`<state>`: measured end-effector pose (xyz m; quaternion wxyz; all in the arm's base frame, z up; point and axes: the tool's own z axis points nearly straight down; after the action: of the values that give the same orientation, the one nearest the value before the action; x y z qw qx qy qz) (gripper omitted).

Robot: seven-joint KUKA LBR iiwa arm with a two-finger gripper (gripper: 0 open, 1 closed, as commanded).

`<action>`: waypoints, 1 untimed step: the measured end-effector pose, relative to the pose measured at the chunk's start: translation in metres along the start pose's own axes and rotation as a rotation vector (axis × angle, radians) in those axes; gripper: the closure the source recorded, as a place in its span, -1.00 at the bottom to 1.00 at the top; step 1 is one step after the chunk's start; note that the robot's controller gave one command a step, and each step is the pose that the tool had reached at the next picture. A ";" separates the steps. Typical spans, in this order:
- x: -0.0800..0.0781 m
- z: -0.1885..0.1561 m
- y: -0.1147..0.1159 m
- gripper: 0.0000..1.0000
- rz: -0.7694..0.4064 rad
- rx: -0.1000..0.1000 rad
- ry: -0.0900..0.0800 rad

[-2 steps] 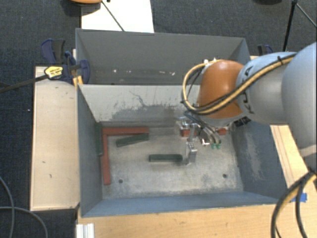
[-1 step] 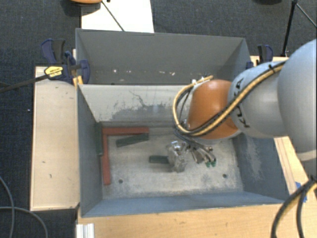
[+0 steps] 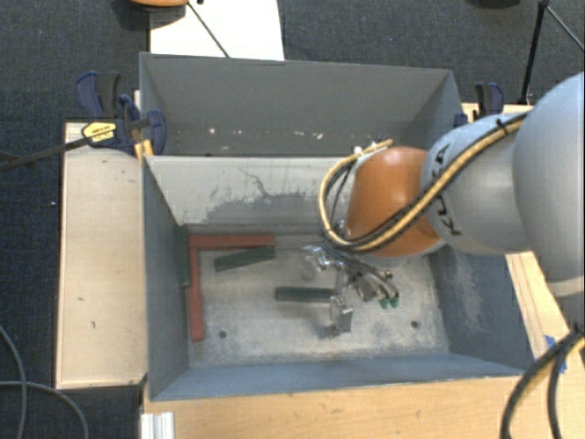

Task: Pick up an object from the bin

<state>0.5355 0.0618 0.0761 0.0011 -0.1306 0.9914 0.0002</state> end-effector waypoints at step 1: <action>0.000 0.000 0.000 1.00 -0.004 0.000 0.000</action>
Offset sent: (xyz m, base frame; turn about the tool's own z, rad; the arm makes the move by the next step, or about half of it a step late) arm 0.0000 0.0000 0.0000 0.0000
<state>0.5354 0.0618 0.0760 0.0010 -0.1324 0.9912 0.0001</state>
